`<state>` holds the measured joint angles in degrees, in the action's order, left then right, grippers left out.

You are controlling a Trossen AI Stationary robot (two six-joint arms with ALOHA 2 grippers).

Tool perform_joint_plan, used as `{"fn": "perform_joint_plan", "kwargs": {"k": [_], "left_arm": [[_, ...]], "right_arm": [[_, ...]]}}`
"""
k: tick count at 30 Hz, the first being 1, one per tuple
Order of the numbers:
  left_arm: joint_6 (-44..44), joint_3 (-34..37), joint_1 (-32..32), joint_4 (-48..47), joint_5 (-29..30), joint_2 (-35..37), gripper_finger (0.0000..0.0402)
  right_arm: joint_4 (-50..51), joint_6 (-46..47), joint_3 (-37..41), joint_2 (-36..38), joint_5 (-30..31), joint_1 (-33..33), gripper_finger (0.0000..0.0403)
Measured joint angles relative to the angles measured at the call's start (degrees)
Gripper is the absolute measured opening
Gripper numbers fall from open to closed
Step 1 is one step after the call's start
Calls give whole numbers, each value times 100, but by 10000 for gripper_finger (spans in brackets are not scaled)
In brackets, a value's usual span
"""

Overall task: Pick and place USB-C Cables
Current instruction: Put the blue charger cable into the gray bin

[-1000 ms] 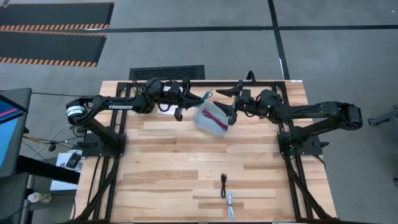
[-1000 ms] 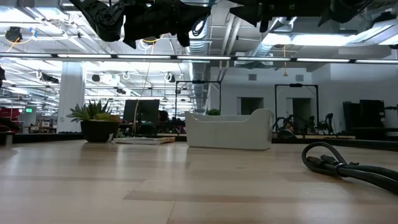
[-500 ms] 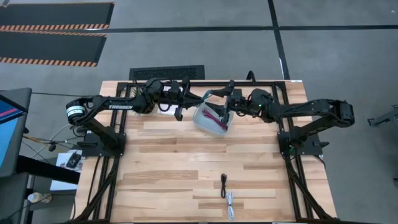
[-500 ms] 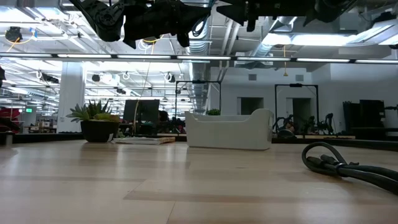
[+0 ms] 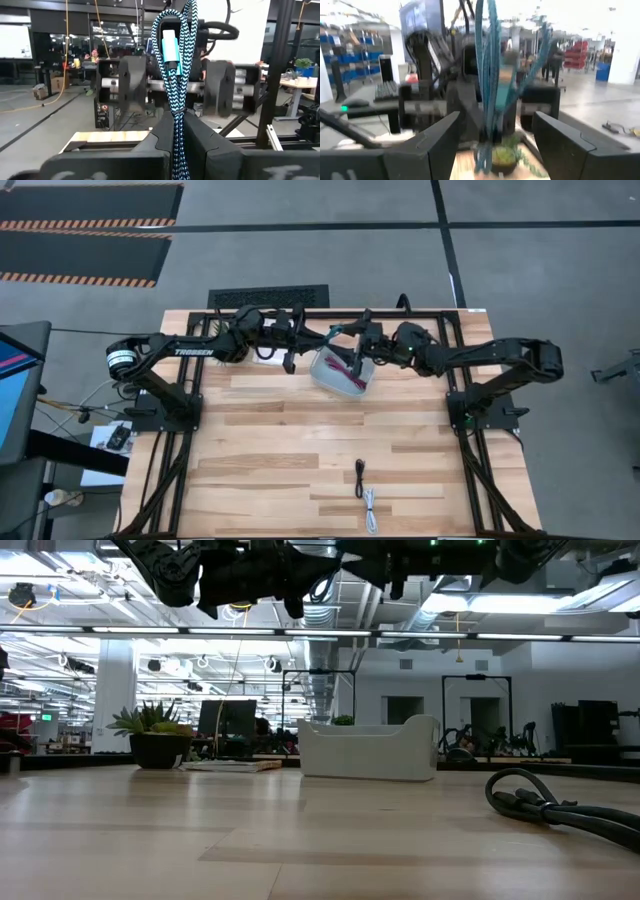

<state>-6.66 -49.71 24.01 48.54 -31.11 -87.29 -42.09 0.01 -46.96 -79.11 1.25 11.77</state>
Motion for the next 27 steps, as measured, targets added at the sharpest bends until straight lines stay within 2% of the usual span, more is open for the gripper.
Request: {"fn": "perform_joint_plan", "kwargs": {"k": [7, 15, 21, 27], "left_arm": [[110, 0, 0, -155, 27, 0, 6], [131, 0, 0, -169, 50, 0, 6], [131, 0, 0, -295, 72, 0, 7], [127, 0, 4, -300, 79, 0, 7]], "right_arm": [[-34, -33, 9, 64, 5, 40, 262], [-76, -50, 8, 58, 7, 76, 206], [-73, -50, 8, 31, 0, 113, 152], [-37, -50, 8, 31, -2, 109, 66]]}}
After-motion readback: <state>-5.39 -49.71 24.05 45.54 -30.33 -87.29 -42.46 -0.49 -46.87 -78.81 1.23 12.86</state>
